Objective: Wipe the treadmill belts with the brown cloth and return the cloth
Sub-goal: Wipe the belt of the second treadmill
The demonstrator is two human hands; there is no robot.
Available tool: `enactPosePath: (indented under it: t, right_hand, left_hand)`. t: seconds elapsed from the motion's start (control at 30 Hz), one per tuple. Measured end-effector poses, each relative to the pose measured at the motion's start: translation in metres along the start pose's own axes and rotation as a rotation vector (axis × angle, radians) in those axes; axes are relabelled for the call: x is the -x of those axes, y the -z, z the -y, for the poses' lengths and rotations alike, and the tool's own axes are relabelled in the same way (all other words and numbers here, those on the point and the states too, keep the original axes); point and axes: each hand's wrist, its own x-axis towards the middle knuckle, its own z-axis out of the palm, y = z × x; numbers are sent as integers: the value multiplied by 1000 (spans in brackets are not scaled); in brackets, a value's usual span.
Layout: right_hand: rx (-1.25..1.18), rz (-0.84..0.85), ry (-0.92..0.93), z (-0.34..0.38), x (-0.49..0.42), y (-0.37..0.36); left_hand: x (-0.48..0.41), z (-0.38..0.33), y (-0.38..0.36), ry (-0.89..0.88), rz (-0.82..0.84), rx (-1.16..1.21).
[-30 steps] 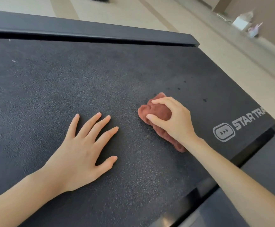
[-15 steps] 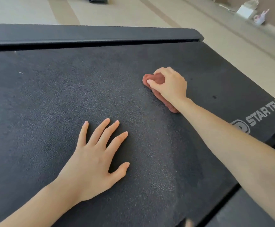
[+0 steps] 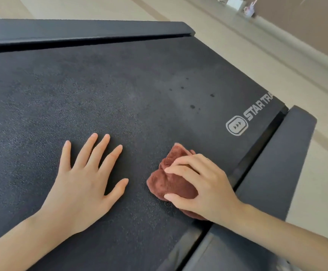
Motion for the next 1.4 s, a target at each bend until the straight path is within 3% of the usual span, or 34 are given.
enactPosePath:
  t: [0.1,0.3,0.4,0.63,0.77,0.97,1.2,1.3,1.4]
  right_hand:
    - [-34,-24,-42,-16,-22,-7]
    - [153,39,-451,-99,-93,-14]
    - [200,47,-537,-111,-106,-20]
    - [182,0,-301,-68,-23,2]
    - [136,-66,-463,-97,-12,14]
    - [250,-12,-476,-187,-62,4]
    - [258,-32,-618,-258,-136,-17]
    - [161,-3,-515,-246,-118,-9]
    - [34,-7,-237,-210,-68,8]
  left_hand:
    - [0,-1,0,9,-10,-7]
    - [-7,-12,13,16,67,-45]
    - [-26,-26,17,-2,112,-57]
    - [-83,-55,5,-63,36,-56]
    - [-103,-69,-4,-118,78,-75]
    - [-106,-74,-9,-148,110,-18]
    - [-109,-74,-11,-179,69,-42]
    - [-131,-76,-7,-115,98,-37]
    - [-158,-85,-13,28,69,-46]
